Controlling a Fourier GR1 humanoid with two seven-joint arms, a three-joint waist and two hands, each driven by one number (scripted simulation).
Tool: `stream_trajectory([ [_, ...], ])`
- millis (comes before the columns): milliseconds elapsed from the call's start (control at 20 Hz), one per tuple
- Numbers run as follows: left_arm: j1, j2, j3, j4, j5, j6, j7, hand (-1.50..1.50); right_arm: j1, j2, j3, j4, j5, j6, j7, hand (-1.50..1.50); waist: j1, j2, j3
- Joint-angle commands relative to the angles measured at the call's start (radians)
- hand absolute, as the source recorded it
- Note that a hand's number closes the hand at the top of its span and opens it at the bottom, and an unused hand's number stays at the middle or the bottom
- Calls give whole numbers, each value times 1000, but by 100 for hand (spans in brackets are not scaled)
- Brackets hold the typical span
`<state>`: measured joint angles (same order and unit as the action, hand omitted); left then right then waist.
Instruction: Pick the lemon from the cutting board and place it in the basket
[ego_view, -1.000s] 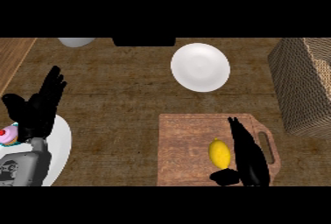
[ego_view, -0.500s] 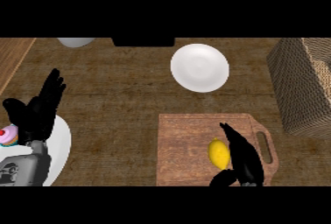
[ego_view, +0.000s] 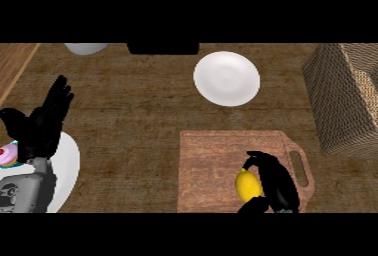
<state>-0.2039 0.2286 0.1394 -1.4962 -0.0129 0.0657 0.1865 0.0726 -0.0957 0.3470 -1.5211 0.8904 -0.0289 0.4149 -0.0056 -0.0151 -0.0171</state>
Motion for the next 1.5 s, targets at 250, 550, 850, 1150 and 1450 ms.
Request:
stream_trajectory([
  [250, -5, -5, 7, 32, -6, 1, -32, 0, 133, -120, 78, 58, -94, 28, -363, 150, 2, 16, 19],
  [550, -1, -6, 5, 0, -5, 7, 0, 0, 276, -290, 116, 96, -194, 18, -794, 150, 1, 14, 21],
  [850, 19, -15, 2, -11, 1, 1, -4, 0, 360, -356, -28, 41, -496, 61, -1149, 150, -6, 12, 19],
  [1150, 55, -24, -1, -40, -13, 18, -14, 0, 508, -412, -145, -199, -754, 196, -1234, 150, -10, 11, 16],
  [1450, 20, -13, 17, 19, -10, 9, -22, 0, 594, -517, -369, -486, -909, 234, -1056, 150, -11, 14, 15],
])
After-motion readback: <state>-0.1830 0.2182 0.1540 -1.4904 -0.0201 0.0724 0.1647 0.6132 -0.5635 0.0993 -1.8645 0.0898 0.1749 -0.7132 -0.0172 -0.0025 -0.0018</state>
